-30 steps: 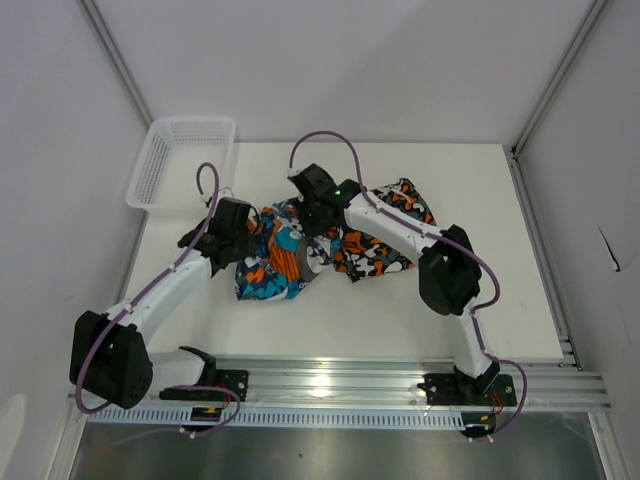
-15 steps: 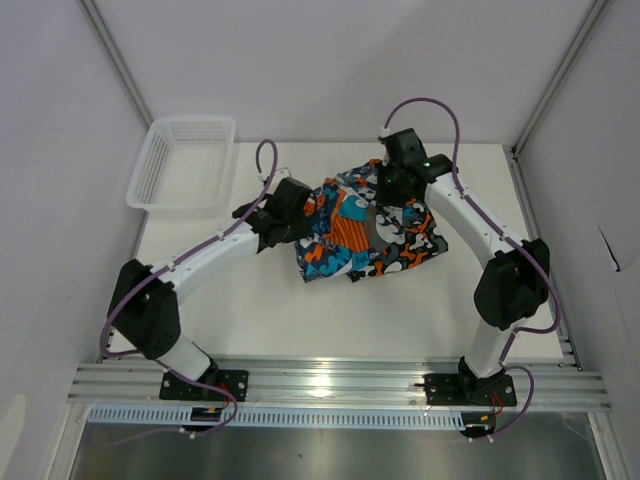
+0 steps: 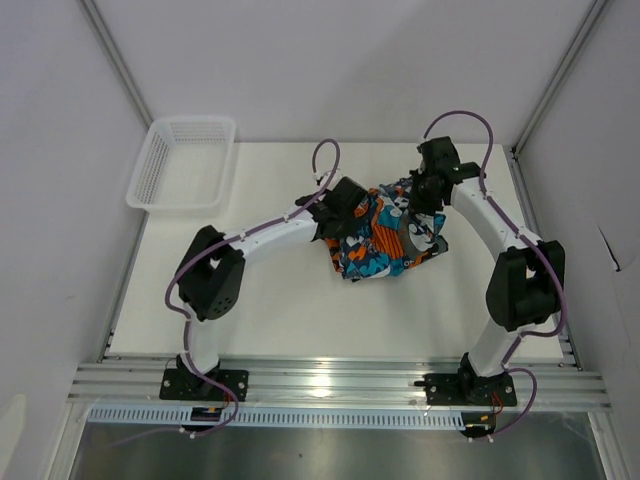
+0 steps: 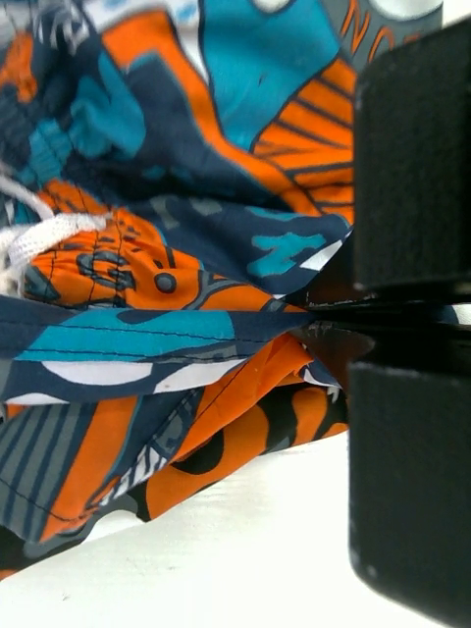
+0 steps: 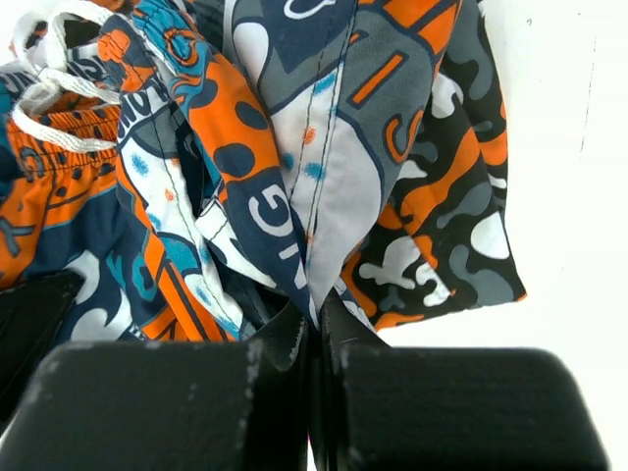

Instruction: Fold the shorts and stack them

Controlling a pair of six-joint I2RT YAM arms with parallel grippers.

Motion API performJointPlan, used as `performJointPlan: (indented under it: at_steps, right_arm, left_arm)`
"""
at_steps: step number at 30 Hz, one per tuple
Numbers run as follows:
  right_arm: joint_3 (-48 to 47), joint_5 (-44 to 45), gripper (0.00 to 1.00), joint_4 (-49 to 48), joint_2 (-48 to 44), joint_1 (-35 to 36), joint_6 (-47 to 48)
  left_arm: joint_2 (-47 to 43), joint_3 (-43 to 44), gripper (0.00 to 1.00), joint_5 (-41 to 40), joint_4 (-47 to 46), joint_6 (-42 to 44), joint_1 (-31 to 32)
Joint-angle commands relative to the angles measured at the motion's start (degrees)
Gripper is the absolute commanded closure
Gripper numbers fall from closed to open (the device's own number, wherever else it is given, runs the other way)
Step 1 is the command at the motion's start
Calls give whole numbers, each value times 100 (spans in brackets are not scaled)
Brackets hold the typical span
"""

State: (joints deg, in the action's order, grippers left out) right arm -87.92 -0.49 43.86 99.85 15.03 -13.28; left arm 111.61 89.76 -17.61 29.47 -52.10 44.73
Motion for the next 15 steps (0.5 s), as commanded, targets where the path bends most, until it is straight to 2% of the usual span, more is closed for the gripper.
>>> performJointPlan:
  at_steps: [1, 10, 15]
  right_arm:
    - [152, -108, 100, -579, 78, -149, 53]
    - [504, 49, 100, -1221, 701, -492, -113]
    - [223, 260, 100, -1055, 1114, -606, -193]
  left_arm:
    - [229, 218, 100, -15, -240, -257, 9]
    - [695, 25, 100, -164, -319, -248, -8]
    - [792, -265, 100, -76, -416, -275, -43]
